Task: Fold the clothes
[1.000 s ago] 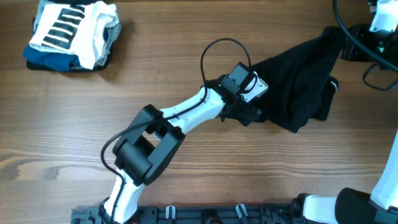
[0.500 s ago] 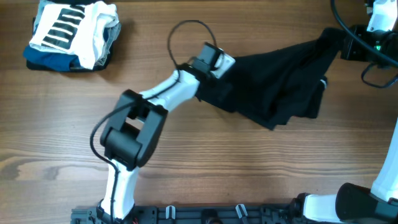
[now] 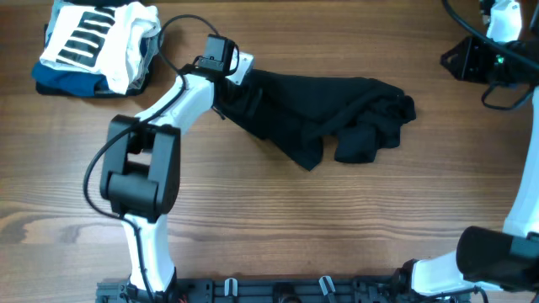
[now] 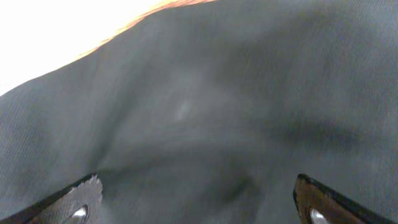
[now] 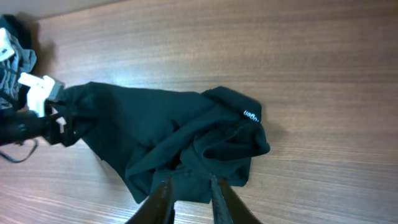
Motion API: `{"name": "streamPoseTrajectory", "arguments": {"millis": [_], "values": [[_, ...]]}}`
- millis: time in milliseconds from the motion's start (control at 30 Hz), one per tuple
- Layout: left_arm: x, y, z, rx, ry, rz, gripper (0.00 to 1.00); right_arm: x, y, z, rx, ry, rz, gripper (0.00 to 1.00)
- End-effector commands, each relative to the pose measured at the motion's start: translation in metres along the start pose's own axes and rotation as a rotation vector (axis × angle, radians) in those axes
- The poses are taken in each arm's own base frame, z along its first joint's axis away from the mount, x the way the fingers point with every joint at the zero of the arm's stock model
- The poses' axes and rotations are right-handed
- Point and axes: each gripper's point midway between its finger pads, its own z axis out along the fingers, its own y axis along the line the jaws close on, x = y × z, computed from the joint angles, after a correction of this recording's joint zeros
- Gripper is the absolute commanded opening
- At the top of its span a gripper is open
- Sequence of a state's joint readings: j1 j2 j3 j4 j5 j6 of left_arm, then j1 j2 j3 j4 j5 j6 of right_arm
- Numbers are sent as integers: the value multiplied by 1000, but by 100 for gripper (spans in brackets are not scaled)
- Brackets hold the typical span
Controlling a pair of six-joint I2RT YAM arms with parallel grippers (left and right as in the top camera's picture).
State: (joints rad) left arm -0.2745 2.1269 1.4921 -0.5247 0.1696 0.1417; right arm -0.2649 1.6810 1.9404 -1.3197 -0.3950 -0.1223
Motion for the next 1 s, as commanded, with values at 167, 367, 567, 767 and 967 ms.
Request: {"name": "streamPoseTrajectory", "arguments": {"millis": [167, 367, 567, 767, 967], "values": [[4, -111, -127, 261, -26, 109, 98, -4, -2, 23, -13, 34, -10, 45], [36, -189, -81, 222, 73, 325, 83, -4, -2, 23, -13, 36, -9, 50], [41, -206, -45, 188, 110, 63, 82, -4, -2, 23, -13, 35, -9, 54], [70, -197, 1, 153, 225, 31, 79, -5, -2, 23, -12, 32, -11, 56], [81, -194, 15, 141, 265, 27, 78, -5, -2, 23, -11, 32, -12, 57]]}}
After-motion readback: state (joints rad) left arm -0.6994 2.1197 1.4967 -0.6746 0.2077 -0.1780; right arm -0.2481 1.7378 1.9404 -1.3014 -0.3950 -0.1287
